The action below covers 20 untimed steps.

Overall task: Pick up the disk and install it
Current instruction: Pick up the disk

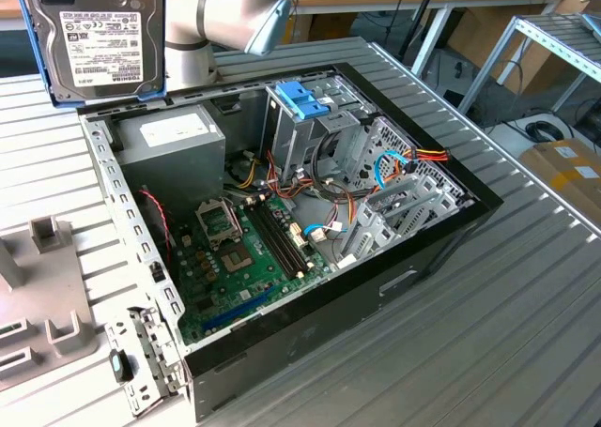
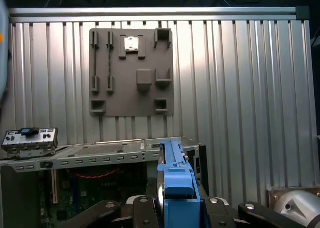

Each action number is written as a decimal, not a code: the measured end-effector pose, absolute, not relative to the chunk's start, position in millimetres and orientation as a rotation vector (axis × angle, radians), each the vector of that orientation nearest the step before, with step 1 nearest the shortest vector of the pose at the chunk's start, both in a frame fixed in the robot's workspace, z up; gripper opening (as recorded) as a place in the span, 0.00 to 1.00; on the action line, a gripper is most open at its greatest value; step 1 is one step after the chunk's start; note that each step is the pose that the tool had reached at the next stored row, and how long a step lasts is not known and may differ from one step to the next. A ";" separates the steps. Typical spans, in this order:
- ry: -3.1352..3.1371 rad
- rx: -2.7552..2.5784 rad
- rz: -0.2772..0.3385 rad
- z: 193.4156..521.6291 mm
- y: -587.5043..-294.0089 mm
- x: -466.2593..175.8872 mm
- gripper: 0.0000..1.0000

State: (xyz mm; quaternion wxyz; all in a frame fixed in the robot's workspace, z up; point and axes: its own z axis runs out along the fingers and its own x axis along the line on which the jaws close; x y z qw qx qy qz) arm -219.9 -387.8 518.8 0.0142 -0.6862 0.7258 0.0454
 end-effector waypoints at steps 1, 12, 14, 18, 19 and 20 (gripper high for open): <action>2.260 -2.136 0.141 518.8 -388.3 -219.6 0.37; 2.260 -2.136 0.141 518.3 -396.1 -214.5 0.37; 2.260 -2.137 0.141 518.3 -397.3 -213.7 0.37; 2.260 -2.137 0.141 518.2 -399.8 -212.1 0.37; 2.260 -2.137 0.141 518.1 -400.3 -211.6 0.37; 2.260 -2.137 0.141 518.1 -400.7 -211.3 0.37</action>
